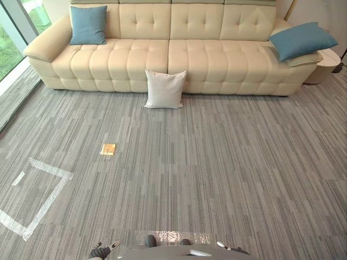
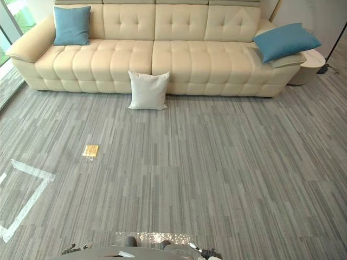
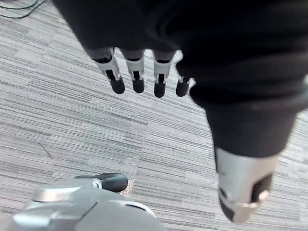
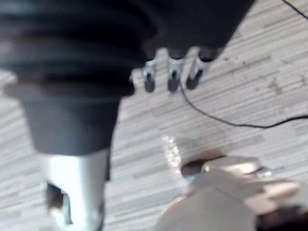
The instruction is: Pick up cushions and gather them together orderly.
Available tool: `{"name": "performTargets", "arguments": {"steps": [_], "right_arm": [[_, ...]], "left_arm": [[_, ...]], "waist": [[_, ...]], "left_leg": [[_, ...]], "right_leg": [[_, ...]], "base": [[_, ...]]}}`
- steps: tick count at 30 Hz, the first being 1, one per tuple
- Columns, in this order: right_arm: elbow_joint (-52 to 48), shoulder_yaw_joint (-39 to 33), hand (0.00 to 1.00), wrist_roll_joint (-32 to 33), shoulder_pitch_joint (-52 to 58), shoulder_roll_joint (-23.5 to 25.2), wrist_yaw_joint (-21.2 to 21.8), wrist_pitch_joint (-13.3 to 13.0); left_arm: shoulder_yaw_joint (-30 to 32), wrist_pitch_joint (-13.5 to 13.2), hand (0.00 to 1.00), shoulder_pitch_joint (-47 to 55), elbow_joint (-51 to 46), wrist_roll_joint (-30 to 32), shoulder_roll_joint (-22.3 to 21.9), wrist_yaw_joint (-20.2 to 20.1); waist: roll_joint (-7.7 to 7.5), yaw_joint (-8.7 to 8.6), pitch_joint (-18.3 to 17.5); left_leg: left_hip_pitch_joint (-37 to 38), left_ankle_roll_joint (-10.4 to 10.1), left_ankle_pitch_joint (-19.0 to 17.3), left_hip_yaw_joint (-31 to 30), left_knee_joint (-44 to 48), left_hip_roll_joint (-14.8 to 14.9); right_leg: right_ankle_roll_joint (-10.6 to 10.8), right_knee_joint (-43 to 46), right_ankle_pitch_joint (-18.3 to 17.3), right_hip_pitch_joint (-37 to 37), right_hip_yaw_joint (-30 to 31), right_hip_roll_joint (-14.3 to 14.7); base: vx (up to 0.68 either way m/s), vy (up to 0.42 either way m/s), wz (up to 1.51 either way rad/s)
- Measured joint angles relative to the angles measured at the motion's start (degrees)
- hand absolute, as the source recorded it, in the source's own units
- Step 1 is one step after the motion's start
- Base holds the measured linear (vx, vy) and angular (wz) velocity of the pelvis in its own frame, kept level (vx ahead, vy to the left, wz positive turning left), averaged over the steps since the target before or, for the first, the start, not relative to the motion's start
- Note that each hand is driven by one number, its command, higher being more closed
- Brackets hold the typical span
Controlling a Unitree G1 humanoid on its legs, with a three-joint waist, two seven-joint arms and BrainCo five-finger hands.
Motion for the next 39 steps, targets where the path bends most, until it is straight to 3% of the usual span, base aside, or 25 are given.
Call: {"name": "performTargets", "arguments": {"steps": [20, 25, 28, 29, 30, 33, 34, 36, 37, 39], "right_arm": [[1.75, 0.08, 0.00, -0.10, -1.17, -0.11, -0.36, 0.05], [1.46, 0.12, 0.00, -0.15, -2.31, 0.03, -0.35, 0.09], [-0.53, 0.04, 0.00, -0.13, -1.92, 0.46, -0.33, 0.08], [-1.93, 0.10, 0.00, -0.13, -1.18, 0.37, -0.33, 0.01], [-3.10, 0.18, 0.00, -0.13, -0.56, 0.65, -0.32, 0.06], [-4.98, 0.25, 0.00, -0.12, 0.41, 1.37, -0.33, 0.00], [-4.83, 0.23, 0.00, -0.12, 0.37, 1.33, -0.33, 0.08], [-4.86, 0.11, 0.00, -0.09, 0.23, 1.33, -0.37, 0.05], [-4.69, 0.15, 0.00, -0.11, -0.06, 1.16, -0.37, 0.08], [-4.70, 0.18, 0.00, -0.10, -0.30, 1.14, -0.37, 0.07]], "left_arm": [[-0.07, 0.01, 0.00, -0.38, 0.30, 0.03, 0.49, -0.08], [-0.56, 0.02, 0.00, -1.02, 0.16, 0.04, 0.94, -0.10], [-1.69, 0.04, 0.00, -2.10, 0.14, 0.04, 1.34, -0.13], [-1.98, 0.07, 0.00, -2.57, 0.12, 0.07, 1.17, -0.11], [-1.83, 0.08, 0.00, -2.96, 0.03, 0.09, 1.26, -0.13], [-0.57, 0.12, 0.00, -3.21, -0.63, 0.14, 1.58, -0.10], [-0.59, 0.15, 0.00, -3.73, -0.82, 0.16, 1.45, -0.11], [-0.64, 0.15, 0.00, -4.44, -1.32, 0.35, 1.41, -0.08], [-0.75, 0.13, 0.00, -5.33, -1.55, 0.51, 1.23, -0.08], [-1.27, 0.12, 0.00, -5.93, -1.55, 0.58, 1.20, -0.09]], "waist": [[-0.83, 0.60, 0.36], [-1.42, 1.06, 1.23], [-1.42, 1.26, 3.29], [-0.82, 1.31, 3.85], [-0.50, 1.25, 3.94], [-1.70, 1.37, 3.77], [-1.58, 1.19, 3.86], [-1.46, 0.33, 3.91], [-1.18, 0.01, 4.10], [-0.79, -0.41, 4.49]], "left_leg": [[-0.96, 0.30, -1.21, 3.06, 0.01, 0.14], [-2.06, 1.03, -3.19, 6.32, 0.42, 0.10], [-2.80, 2.31, -7.84, 6.53, 5.62, 0.90], [-2.75, 2.70, -10.44, 6.72, 9.02, 2.10], [-2.77, 2.62, -12.16, 6.43, 11.05, 2.24], [-1.34, 1.81, -15.41, 5.90, 13.99, 2.40], [-0.41, 1.96, -15.37, 5.42, 13.42, 2.45], [1.00, 1.71, -15.44, 4.68, 11.82, 2.52], [2.65, 1.11, -15.76, 4.13, 9.91, 2.72], [4.06, 0.27, -16.23, 3.69, 8.98, 3.24]], "right_leg": [[-0.17, -1.75, 1.29, -1.09, 1.95, 0.02], [1.70, 2.65, -0.52, -5.19, 4.67, -0.24], [4.78, 15.26, -3.38, -9.52, 2.93, -0.97], [4.45, 26.53, -3.74, -14.00, 1.04, -1.12], [2.79, 33.80, -4.14, -17.51, -0.37, -1.98], [2.50, 46.40, -7.99, -25.19, -2.79, -4.11], [2.64, 45.65, -9.84, -27.23, -4.74, -4.57], [2.51, 40.56, -10.16, -29.28, -7.65, -4.79], [1.39, 33.04, -8.66, -30.82, -9.67, -3.67], [0.94, 26.19, -5.65, -31.38, -10.19, -2.32]], "base": [[0.00, -0.011, -0.08], [0.03, 0.024, -0.34], [0.05, 0.058, -0.12], [0.05, 0.081, -0.05], [0.12, 0.099, -0.03], [0.24, 0.089, 0.03], [0.29, 0.060, 0.12], [0.43, 0.023, 0.28], [0.42, 0.001, 0.28], [0.34, -0.030, 0.27]]}}
